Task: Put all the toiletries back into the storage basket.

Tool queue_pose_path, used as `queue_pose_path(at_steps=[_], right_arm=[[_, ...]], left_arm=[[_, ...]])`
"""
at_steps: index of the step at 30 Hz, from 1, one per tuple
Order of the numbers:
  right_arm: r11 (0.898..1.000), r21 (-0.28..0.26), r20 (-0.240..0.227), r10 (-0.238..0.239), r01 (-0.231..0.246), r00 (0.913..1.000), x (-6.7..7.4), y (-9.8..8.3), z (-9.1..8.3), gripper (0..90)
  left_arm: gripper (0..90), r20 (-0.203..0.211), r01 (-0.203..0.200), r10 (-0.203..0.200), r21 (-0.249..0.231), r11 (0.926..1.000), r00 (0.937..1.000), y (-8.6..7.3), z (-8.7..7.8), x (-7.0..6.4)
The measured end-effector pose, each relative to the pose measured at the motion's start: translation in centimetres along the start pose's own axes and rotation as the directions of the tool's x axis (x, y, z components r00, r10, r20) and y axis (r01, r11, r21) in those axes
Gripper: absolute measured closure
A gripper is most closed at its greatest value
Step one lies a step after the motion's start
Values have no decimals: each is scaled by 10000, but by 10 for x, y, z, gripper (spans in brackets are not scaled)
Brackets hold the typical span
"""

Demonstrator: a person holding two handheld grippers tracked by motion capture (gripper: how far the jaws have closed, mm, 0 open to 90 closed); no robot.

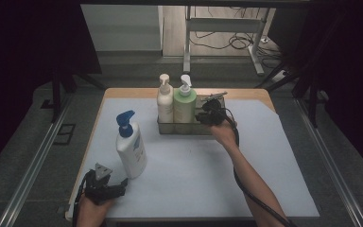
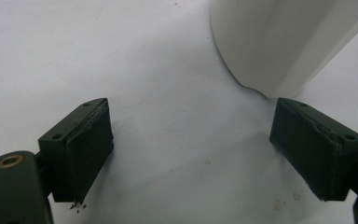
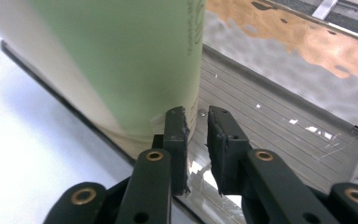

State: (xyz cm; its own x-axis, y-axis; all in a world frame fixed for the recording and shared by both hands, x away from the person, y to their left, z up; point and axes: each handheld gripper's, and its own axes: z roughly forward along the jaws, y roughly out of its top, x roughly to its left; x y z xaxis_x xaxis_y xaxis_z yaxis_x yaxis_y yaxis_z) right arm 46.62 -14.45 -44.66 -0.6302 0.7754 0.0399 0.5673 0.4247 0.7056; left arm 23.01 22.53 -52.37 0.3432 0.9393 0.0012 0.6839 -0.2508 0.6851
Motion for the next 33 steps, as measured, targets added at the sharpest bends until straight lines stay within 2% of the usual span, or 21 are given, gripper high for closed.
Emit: queue_pose_path(at_steps=[3,4,6,12,25,30,33], right_arm=[[10000,18,-34,-48,48,10000,1,0,-5,712],[9999,29,-40,-115,115,9999,2,-1,-7,667],[9999,38,-60,-126,126,9999,2,-1,-8,652],[9990,71,-336,-443,446,9985,9,-4,-18,492],[9952,-315,-578,-940,923,9939,20,-8,-44,357],[9933,-414,-619,-1104,1080,9920,23,-13,-54,298],[9926,-411,-572,-1168,1145,9915,24,-18,-58,267]], left_arm=[[131,-39,-5,5,4,10000,10000,0,0,0],[132,-39,10,-10,10,10000,10000,0,0,0],[132,-17,35,-35,24,10000,10000,0,0,0],[132,41,177,-177,33,9998,9998,0,0,0],[133,37,195,-195,27,9998,9998,0,0,0],[146,7,2,-2,-46,10000,10000,-1,-1,-1],[191,53,-126,127,-159,9998,9999,-1,-2,-3]])
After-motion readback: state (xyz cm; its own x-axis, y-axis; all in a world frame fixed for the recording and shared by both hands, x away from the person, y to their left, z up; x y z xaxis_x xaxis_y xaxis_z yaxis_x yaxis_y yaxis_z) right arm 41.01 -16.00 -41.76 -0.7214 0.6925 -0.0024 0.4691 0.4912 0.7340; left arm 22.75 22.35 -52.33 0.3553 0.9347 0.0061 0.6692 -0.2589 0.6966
